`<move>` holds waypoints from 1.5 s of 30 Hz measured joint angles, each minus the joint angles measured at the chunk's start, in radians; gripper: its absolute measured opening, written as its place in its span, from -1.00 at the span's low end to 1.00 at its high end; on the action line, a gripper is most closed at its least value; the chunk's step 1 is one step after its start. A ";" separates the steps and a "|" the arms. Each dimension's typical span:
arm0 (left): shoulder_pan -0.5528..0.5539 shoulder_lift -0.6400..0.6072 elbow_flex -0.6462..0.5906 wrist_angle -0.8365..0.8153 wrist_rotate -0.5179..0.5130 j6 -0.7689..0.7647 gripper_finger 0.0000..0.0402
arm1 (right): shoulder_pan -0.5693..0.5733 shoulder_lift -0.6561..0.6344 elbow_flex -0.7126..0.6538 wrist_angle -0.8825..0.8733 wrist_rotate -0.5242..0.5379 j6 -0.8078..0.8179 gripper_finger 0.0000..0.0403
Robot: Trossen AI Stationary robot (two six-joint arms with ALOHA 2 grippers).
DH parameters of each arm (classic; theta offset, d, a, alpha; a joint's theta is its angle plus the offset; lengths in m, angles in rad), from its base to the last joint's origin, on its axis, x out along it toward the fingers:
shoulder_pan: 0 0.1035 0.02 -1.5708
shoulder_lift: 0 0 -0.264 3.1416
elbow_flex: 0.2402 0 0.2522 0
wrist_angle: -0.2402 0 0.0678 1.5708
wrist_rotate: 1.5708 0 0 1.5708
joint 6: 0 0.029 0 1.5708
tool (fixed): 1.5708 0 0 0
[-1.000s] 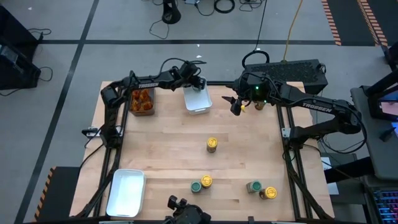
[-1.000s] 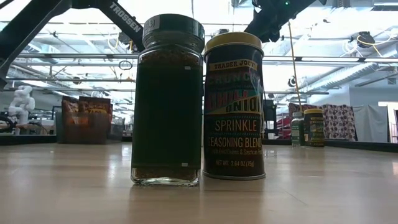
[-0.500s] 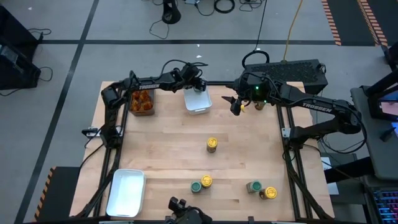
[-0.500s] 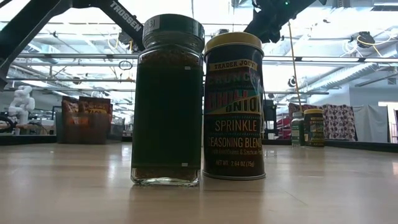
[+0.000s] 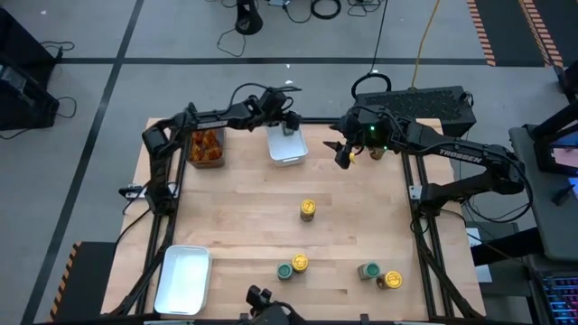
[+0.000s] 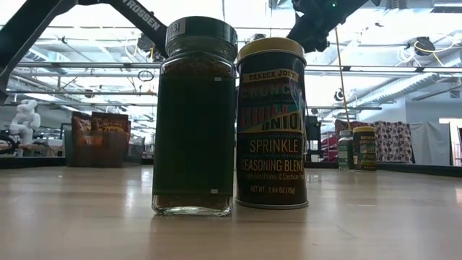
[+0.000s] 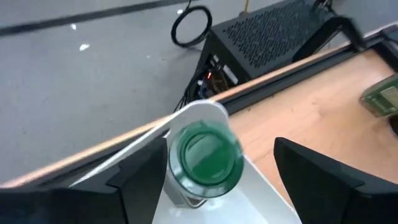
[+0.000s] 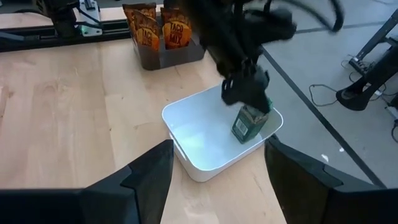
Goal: Sort spices by type
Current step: Adjust the top white bin
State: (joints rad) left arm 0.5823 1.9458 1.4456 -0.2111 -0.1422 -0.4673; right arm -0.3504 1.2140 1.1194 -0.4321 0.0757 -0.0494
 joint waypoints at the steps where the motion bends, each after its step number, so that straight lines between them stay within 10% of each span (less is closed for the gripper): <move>1: 0.000 -0.003 0.001 0.006 0.000 0.009 0.48 | 0.000 0.000 0.000 -0.004 0.000 0.008 0.17; 15: 0.005 -0.125 0.070 -0.093 0.075 0.139 0.49 | 0.033 -0.058 0.000 -0.072 0.000 0.080 0.17; 23: -0.041 -0.275 0.050 -0.324 -0.057 0.301 0.48 | 0.041 -0.109 0.000 -0.174 0.005 0.117 0.17; 29: -0.181 -0.485 -0.197 -0.253 -0.258 0.321 0.34 | 0.051 -0.124 0.000 -0.241 0.004 0.128 0.17; 36: -0.215 -0.603 -0.488 -0.117 -0.049 0.151 0.21 | 0.050 -0.126 0.000 -0.163 0.005 0.100 0.17; 45: -0.266 -0.466 -0.534 0.022 0.024 0.160 -0.05 | 0.017 -0.125 0.000 -0.020 0.013 0.030 0.17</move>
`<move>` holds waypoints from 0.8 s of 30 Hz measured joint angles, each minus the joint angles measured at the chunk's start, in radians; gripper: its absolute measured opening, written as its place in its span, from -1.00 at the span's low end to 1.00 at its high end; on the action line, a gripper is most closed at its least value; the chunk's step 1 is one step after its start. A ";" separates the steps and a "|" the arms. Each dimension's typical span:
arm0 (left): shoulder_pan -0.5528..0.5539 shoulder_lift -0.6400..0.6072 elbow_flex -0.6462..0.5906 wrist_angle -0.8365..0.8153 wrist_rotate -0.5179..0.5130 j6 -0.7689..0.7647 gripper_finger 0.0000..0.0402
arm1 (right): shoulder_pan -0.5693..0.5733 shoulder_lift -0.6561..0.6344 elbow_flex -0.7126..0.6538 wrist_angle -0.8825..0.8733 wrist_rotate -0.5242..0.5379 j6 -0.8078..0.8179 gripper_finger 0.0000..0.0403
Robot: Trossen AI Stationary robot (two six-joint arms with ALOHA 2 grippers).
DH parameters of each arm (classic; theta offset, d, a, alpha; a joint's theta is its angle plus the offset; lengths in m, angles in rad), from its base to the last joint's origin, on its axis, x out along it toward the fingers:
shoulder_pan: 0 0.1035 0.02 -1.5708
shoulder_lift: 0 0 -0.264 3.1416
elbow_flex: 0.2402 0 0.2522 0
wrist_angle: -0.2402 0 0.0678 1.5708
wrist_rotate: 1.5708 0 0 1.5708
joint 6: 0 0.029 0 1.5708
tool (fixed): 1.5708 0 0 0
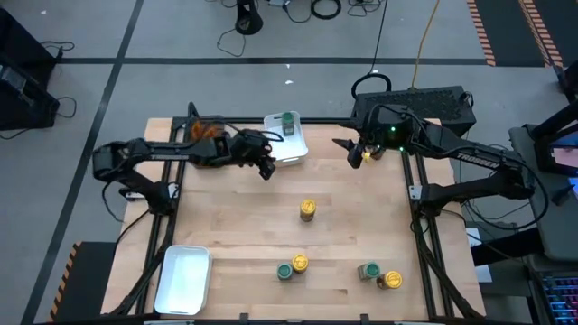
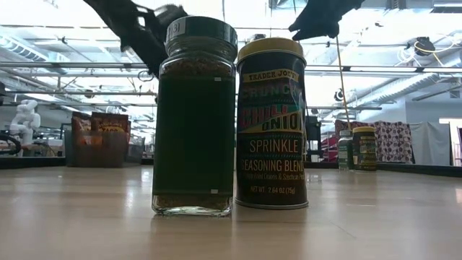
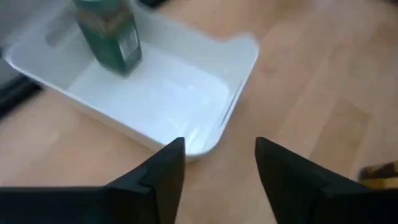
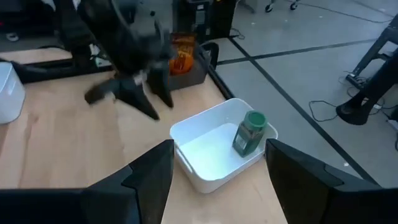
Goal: Sort spices by type
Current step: Adjust the top white bin
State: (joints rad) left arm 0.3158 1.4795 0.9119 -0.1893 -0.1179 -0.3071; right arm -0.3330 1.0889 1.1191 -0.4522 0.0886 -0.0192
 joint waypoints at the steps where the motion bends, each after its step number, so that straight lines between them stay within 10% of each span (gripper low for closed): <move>1: -0.001 0.022 -0.001 -0.007 0.015 -0.001 -0.11 | -0.002 0.000 0.000 0.000 0.000 0.003 0.17; 11: -0.053 0.122 -0.001 0.013 0.047 0.081 -0.93 | -0.007 0.000 0.000 -0.008 0.014 0.011 0.17; 24: -0.044 0.184 0.043 0.079 0.012 0.140 -0.95 | -0.036 0.000 0.000 -0.008 0.020 -0.021 0.17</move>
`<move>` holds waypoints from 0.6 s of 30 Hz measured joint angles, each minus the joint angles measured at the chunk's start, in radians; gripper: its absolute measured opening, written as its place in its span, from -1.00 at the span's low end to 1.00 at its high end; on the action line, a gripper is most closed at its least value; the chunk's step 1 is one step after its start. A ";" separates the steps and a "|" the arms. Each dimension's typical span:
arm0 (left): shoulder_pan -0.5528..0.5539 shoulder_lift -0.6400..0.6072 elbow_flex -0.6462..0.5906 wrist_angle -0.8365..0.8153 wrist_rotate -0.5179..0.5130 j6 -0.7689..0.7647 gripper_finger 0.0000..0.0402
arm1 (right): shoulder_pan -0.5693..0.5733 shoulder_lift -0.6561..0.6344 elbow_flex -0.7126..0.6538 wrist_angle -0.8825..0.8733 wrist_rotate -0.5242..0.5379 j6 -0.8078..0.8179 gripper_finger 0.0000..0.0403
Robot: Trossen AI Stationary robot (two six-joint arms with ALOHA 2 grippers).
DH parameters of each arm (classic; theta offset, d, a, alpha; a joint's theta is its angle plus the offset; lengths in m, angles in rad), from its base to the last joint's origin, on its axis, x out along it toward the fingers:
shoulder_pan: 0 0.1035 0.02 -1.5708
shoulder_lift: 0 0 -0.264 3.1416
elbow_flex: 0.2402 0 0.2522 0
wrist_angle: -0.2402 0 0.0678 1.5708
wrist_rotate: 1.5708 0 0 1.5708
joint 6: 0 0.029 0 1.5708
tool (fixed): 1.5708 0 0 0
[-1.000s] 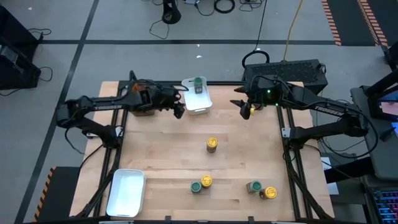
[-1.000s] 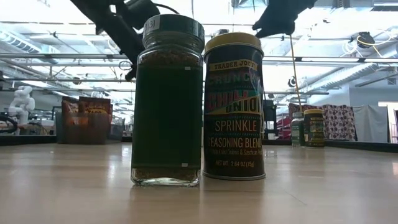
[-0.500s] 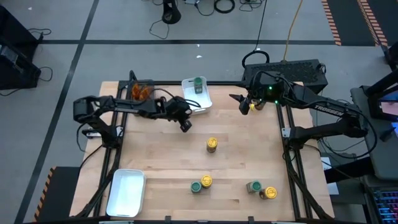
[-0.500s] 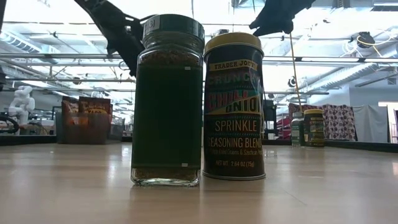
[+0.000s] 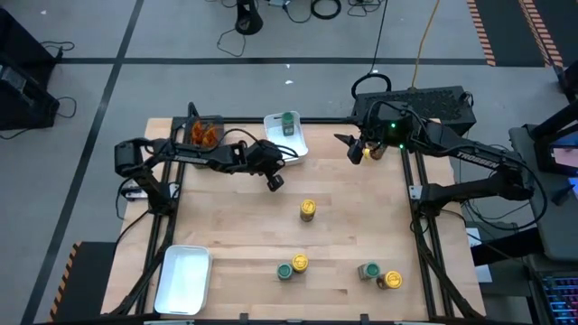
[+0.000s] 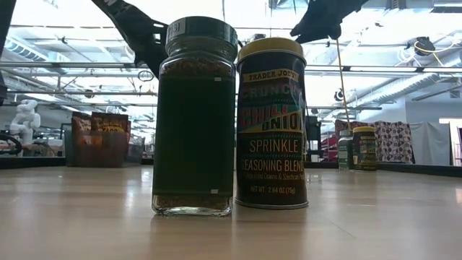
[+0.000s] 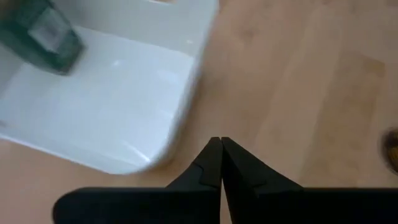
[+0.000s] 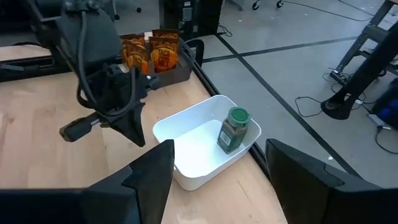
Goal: Sort spices by type
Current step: Adjust the top white bin
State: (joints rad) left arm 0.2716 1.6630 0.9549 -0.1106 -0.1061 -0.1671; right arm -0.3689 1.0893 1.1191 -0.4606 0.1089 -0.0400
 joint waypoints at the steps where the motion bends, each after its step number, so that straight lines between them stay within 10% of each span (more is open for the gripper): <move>1: 0.005 0.000 0.002 0.001 -0.015 0.001 -0.95 | -0.006 0.000 0.000 0.000 0.000 -0.002 0.17; 18: 0.086 0.000 0.002 -0.056 -0.026 0.050 -0.95 | -0.055 0.000 0.000 -0.002 -0.001 0.004 0.17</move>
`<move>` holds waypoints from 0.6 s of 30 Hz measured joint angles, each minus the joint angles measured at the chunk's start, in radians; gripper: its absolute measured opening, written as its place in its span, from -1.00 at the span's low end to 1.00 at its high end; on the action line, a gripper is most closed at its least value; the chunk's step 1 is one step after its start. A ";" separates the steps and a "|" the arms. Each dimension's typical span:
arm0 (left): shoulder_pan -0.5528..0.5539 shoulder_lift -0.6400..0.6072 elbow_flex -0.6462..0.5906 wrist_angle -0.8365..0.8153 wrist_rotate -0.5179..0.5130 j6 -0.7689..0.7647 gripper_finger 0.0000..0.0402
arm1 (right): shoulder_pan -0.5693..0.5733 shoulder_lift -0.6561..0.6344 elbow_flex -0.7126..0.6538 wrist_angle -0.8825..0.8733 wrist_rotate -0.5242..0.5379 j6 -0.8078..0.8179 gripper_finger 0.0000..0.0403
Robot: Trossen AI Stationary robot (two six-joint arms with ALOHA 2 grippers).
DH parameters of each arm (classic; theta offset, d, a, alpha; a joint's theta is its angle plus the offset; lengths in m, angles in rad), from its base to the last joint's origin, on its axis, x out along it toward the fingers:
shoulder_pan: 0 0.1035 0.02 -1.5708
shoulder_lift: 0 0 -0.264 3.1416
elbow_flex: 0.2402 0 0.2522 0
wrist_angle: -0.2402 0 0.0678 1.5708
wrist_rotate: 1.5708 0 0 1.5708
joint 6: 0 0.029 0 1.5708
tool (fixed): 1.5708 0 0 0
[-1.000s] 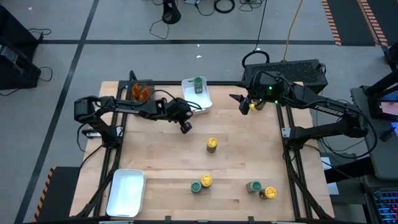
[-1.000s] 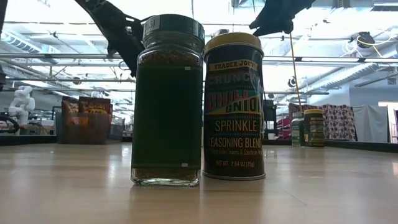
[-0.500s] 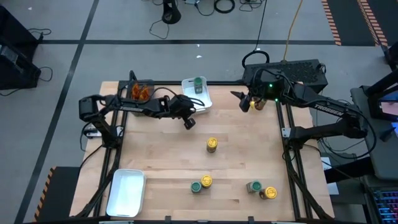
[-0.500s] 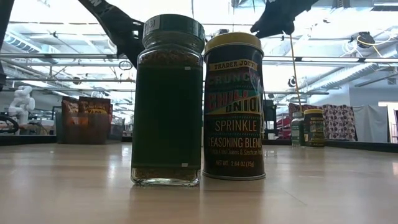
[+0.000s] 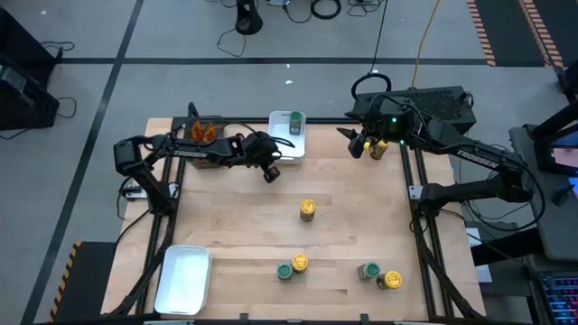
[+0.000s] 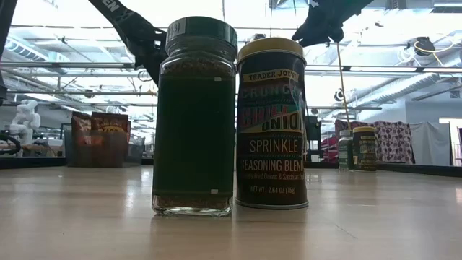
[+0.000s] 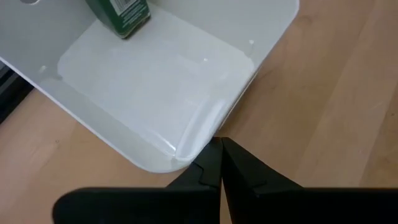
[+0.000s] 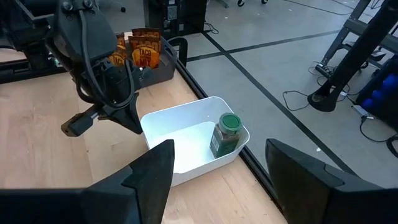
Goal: Sort spices by type
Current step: Adjust the top white bin, then put the top green seasoning bottle into the top white bin
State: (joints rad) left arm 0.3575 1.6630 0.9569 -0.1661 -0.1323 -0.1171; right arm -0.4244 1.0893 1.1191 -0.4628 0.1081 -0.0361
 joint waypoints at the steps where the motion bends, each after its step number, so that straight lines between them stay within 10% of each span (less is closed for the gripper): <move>1: 0.001 0.000 0.000 0.000 0.000 0.000 -0.95 | 0.000 0.000 0.000 -0.003 -0.002 0.004 0.17; 18: -0.051 -0.208 0.000 0.032 -0.014 -0.008 -0.95 | -0.120 0.007 0.000 -0.089 0.005 0.130 0.17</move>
State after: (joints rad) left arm 0.3067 1.4551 0.9569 -0.1337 -0.1463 -0.1249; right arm -0.5444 1.0959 1.1191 -0.5517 0.1127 0.0937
